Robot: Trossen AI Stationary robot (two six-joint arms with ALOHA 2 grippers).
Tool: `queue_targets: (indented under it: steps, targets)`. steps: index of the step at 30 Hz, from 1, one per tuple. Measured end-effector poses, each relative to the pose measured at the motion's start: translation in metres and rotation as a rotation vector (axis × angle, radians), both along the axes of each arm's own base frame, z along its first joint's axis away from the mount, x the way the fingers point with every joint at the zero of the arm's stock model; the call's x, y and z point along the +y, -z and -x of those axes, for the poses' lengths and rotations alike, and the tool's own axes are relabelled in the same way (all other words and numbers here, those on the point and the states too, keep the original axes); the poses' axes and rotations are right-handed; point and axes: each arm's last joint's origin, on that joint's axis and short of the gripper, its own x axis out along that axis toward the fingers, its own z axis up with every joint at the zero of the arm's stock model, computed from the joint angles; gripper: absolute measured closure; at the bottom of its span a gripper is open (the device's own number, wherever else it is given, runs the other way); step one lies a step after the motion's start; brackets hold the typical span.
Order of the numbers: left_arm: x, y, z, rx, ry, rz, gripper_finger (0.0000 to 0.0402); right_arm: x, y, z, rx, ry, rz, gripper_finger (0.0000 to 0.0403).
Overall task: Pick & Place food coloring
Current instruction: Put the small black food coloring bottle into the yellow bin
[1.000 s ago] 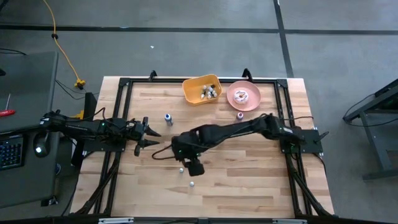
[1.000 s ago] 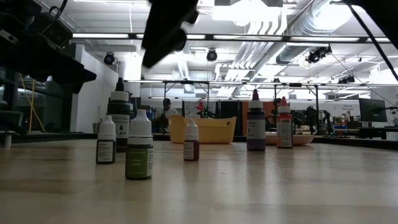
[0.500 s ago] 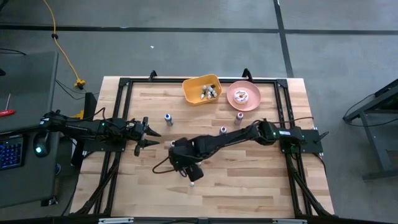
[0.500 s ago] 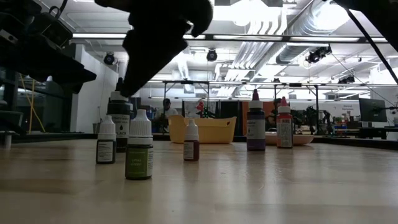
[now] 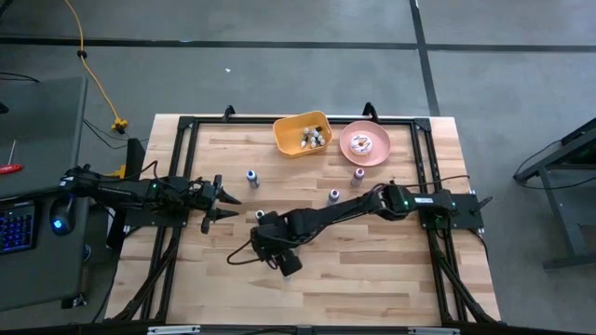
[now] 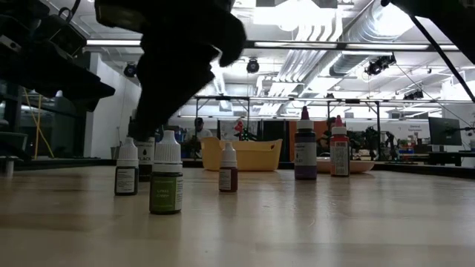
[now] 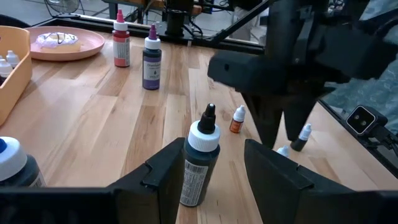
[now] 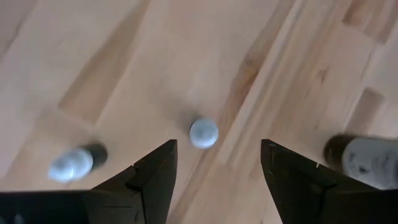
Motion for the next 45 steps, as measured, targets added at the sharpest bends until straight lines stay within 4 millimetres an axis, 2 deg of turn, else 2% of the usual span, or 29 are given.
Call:
queue_targets:
  steps: [16,24,45]
  targets:
    - [0.000,0.000,0.000,0.000,0.000,0.000,0.0238,0.009,0.015,-0.003,0.013,0.017,-0.033,0.0183]
    - [0.000,0.000,0.000,0.000,0.000,0.000,0.0238,0.009,0.016,-0.004,0.002,0.028,-0.035,0.0184]
    - [0.000,0.000,0.000,0.000,0.000,0.000,0.0238,0.009,0.016,-0.005,0.007,0.037,-0.052,0.0255]
